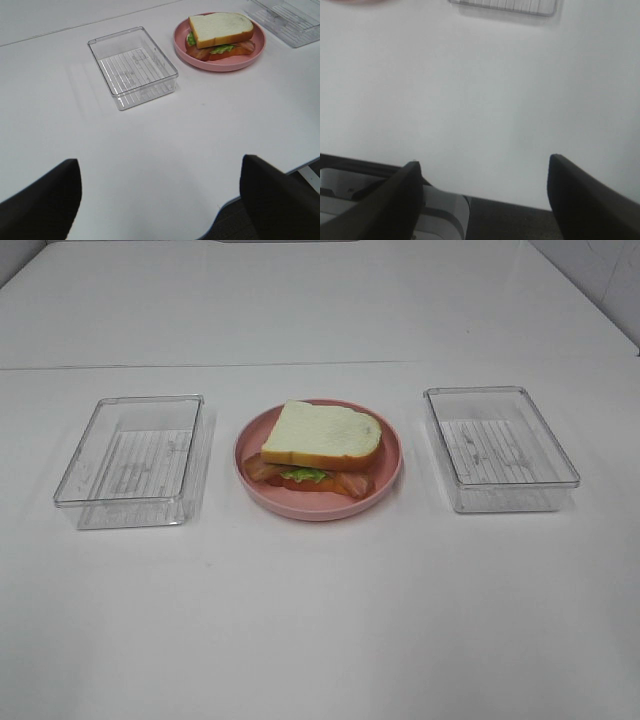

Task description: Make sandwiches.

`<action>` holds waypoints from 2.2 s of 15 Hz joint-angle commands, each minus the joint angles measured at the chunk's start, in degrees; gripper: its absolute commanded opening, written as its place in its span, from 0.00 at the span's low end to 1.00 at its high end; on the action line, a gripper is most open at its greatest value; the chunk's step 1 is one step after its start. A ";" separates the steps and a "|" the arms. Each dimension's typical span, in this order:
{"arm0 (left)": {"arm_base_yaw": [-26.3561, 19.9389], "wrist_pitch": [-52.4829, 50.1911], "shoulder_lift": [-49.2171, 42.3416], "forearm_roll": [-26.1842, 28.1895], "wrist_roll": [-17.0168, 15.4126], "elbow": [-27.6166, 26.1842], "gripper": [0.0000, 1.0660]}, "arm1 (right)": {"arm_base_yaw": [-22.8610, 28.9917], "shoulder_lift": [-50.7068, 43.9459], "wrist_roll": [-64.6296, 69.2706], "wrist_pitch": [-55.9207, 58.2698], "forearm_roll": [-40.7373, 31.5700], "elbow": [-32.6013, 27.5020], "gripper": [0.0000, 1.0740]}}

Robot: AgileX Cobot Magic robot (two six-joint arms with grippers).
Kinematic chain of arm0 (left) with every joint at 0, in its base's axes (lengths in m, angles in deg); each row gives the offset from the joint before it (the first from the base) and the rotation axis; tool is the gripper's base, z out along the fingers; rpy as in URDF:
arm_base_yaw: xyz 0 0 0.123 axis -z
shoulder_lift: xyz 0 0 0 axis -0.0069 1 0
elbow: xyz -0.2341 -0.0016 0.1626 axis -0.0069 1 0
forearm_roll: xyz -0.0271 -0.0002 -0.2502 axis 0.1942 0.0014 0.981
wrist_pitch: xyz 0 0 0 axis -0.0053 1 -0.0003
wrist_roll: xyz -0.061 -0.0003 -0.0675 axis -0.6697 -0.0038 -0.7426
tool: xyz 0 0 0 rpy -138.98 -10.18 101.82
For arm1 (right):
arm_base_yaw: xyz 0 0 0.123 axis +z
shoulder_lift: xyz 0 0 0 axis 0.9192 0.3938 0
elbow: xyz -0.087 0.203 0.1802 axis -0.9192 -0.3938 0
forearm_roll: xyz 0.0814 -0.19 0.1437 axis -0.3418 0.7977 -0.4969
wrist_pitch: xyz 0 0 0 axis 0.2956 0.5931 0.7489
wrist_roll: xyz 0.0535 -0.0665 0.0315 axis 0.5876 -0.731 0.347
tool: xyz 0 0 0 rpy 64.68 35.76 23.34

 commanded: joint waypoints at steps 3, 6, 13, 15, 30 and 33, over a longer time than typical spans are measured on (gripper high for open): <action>0.11 -0.52 -0.46 0.00 0.06 0.06 0.77 | 0.00 -23.89 0.11 2.06 0.63 -16.79 0.62; 0.11 -0.52 -0.46 0.00 0.06 0.06 0.77 | 0.00 -34.61 -1.72 0.69 0.63 -19.82 0.62; 0.11 -0.52 -0.46 0.00 0.06 0.06 0.77 | 0.00 -52.20 -5.50 -5.39 0.40 -22.75 0.62; 0.11 -0.52 -0.46 0.00 0.06 0.06 0.77 | 0.00 -52.20 -5.50 -5.39 0.34 -22.75 0.62; -13.64 -0.52 -1.32 0.00 0.06 0.06 0.77 | -14.09 -58.50 -5.50 -5.44 0.17 -22.75 0.62; -16.50 -0.52 -1.43 0.00 0.06 0.06 0.77 | -14.09 -58.50 -5.50 -5.44 0.17 -22.75 0.62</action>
